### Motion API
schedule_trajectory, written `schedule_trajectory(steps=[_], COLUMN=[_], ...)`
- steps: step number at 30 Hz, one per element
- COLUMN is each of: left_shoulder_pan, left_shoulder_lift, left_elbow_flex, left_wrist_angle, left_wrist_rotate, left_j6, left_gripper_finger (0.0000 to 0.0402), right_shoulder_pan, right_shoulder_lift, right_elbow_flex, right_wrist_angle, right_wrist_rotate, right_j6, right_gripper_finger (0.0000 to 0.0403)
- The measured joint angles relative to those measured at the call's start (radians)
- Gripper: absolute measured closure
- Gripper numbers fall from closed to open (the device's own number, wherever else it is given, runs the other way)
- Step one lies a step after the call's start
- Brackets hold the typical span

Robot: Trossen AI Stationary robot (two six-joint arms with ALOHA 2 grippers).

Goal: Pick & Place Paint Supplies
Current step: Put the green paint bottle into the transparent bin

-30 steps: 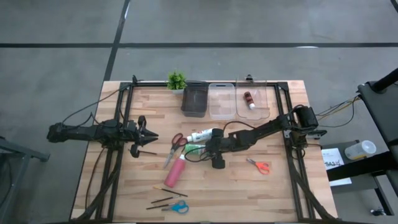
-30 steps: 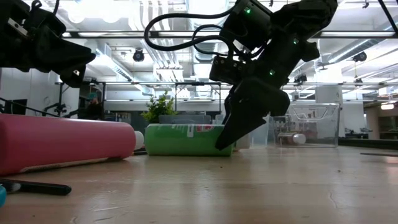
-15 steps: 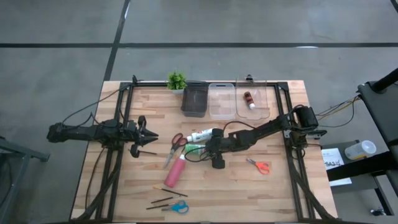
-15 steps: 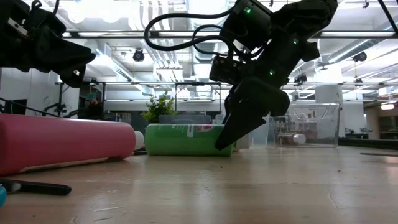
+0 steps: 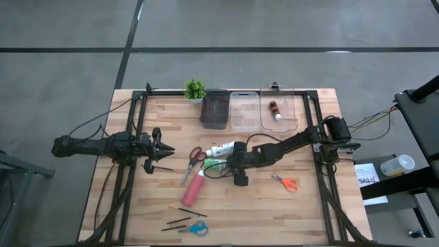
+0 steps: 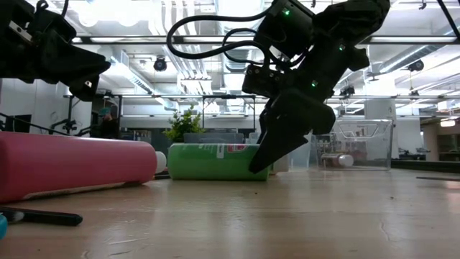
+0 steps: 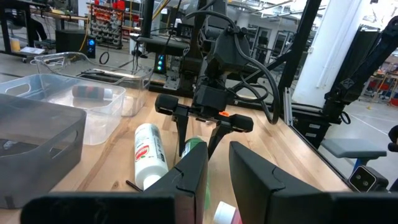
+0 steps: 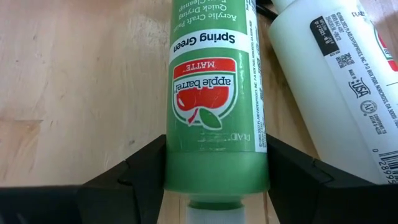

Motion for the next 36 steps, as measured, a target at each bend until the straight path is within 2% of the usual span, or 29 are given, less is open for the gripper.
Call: schedule_trajectory(steps=[11, 19, 26, 30, 36], left_shoulder_pan=[0.0, 0.0, 0.0, 0.0, 0.0], left_shoulder_lift=[0.0, 0.0, 0.0, 0.0, 0.0], left_elbow_flex=[0.0, 0.0, 0.0, 0.0, 0.0], left_wrist_angle=[0.0, 0.0, 0.0, 0.0, 0.0], left_wrist_rotate=[0.0, 0.0, 0.0, 0.0, 0.0], left_j6=[0.0, 0.0, 0.0, 0.0, 0.0], left_gripper_finger=[0.0325, 0.0325, 0.0325, 0.0325, 0.0325], right_shoulder_pan=[0.0, 0.0, 0.0, 0.0, 0.0], right_shoulder_lift=[-0.061, -0.207, -0.389, -0.506, -0.685], right_elbow_flex=[0.0, 0.0, 0.0, 0.0, 0.0], right_wrist_angle=[-0.01, -0.051, -0.1, -0.188, -0.363], right_wrist_rotate=[-0.001, 0.0, 0.017, 0.131, 0.403], right_j6=[0.004, 0.045, 0.055, 0.056, 0.15], right_gripper_finger=[0.0182, 0.0182, 0.0182, 0.0182, 0.0182])
